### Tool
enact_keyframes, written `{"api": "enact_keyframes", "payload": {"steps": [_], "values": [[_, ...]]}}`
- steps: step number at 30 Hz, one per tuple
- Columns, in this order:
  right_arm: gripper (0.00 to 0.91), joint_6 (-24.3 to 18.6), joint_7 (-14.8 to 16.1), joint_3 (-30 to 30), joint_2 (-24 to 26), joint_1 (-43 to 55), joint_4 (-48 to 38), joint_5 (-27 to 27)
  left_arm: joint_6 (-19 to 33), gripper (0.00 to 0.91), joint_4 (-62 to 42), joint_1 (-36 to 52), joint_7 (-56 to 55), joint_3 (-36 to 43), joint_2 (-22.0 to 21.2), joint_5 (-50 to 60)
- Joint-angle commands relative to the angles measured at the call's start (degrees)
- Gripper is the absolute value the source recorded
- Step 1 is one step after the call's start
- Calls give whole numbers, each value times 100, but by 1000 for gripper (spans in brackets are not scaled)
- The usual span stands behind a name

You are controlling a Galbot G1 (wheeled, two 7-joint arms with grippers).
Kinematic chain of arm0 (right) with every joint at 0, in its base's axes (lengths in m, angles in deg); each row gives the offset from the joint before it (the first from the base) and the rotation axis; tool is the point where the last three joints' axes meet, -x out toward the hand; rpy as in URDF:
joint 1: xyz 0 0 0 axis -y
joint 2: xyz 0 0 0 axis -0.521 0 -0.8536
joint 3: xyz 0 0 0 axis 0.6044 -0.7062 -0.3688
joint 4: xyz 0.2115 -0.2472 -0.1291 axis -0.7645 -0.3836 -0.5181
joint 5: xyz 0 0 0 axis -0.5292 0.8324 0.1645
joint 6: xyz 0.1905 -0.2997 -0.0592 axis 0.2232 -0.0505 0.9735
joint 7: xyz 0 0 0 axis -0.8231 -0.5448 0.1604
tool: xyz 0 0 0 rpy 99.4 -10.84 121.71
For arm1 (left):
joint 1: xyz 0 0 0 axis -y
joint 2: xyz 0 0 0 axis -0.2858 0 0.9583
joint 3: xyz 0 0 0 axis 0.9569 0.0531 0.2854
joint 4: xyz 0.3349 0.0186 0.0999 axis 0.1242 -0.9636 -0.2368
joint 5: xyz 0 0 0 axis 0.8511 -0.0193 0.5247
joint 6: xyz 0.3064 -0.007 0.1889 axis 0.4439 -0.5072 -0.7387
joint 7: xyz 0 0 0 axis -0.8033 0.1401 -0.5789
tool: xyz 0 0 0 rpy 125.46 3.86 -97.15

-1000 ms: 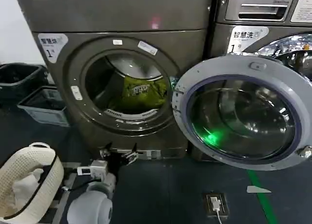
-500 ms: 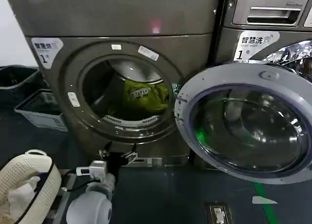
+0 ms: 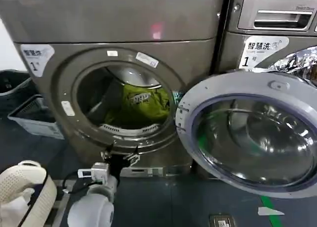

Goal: Grasp the clothes from the dryer.

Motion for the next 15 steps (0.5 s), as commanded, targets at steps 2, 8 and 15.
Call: {"api": "enact_keyframes", "payload": {"steps": [2,8,15], "values": [[907,-18,10,-36,-12,11,-25,6,-280,907,93,9,250,-55,-8,-62],[907,-8,10,-47,-18,18,10,11,-280,907,49,-12,249,-59,22,159],[907,-12,11,-51,-34,35,14,23,-280,907,9,-9,256,-37,25,292]]}}
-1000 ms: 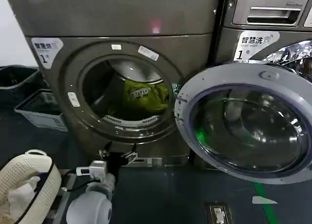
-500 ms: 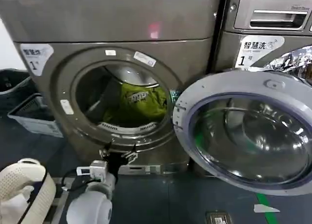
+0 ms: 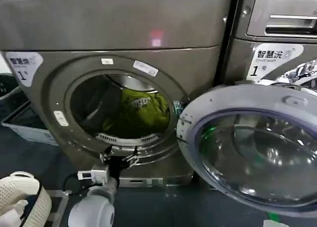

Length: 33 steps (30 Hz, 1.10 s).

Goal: Grasp the clothes from the dryer.

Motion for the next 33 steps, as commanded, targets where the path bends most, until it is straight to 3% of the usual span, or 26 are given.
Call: {"api": "enact_keyframes", "payload": {"steps": [1,33], "values": [[907,-1,6,-11,-4,4,5,4,-281,907,1,-12,63,12,6,147],[907,-82,-19,-182,-35,63,40,272,-281,907,-456,363,-98,37,-49,68]]}}
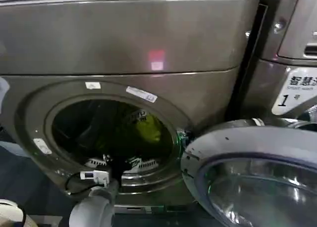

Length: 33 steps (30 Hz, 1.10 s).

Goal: Grasp the clothes from the dryer.

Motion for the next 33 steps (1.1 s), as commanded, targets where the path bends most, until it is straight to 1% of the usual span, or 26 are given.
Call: {"api": "enact_keyframes", "payload": {"steps": [1,4,9,12,13,16,21,24,28,31,33], "values": [[907,-21,1,-30,-17,-6,17,91,-281,907,-370,355,-76,-17,-30,3],[907,1,23,-46,14,18,50,69,-281,907,-813,792,-98,-44,-61,-51],[907,3,25,-75,32,26,60,65,-192,907,-1968,1679,-180,-91,-57,-166],[907,-18,56,-79,31,17,38,55,-39,907,-2506,2175,-206,-125,-57,-202],[907,-20,62,-93,34,23,43,44,86,907,-2775,2447,-283,-127,-43,-218],[907,-14,62,-111,43,42,53,-26,133,907,-3408,3034,-440,-163,-6,-668],[907,-14,61,-113,69,39,49,-29,460,907,-4517,3662,-389,-158,32,-676],[907,-15,77,-123,76,44,44,-29,609,907,-4950,3950,-362,-142,25,-598],[907,-15,76,-140,68,57,39,-32,726,907,-5294,4236,-247,-141,0,-418],[907,-14,80,-157,68,70,24,-30,772,907,-5824,4580,-136,-181,-1,-413],[907,-9,81,-180,52,86,19,-31,702,907,-6375,4927,90,-257,-24,-53]]}}
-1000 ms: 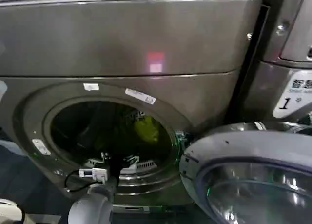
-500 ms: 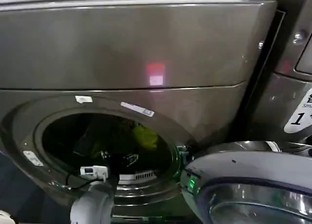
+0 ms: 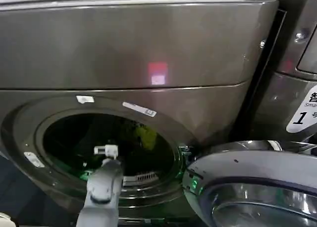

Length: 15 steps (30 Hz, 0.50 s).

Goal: Grasp the clothes from the dryer.

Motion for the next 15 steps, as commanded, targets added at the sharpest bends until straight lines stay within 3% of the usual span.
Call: {"api": "enact_keyframes", "payload": {"steps": [1,4,6,9,10,12,15], "values": [[907,4,9,-35,-26,8,-19,-9,390,907,-2213,1514,663,-166,-26,533],[907,-8,14,-34,-34,-19,-50,-8,945,907,-2528,1759,1877,-195,34,2436],[907,-8,20,-29,-43,-28,-27,-7,1247,907,-2554,1869,3313,-267,62,3733],[907,5,19,-29,-61,-45,30,-8,2337,907,-2263,1822,5189,-485,11,6274],[907,6,17,-29,-62,-51,48,-7,2950,907,-2165,1810,5818,-605,-25,7209],[907,5,19,-22,-82,-72,73,-9,3593,907,-2137,1873,6579,-649,-26,7768],[907,-9,24,-22,-143,-105,75,-2,4198,907,-2310,1995,6836,-679,-6,8181]]}}
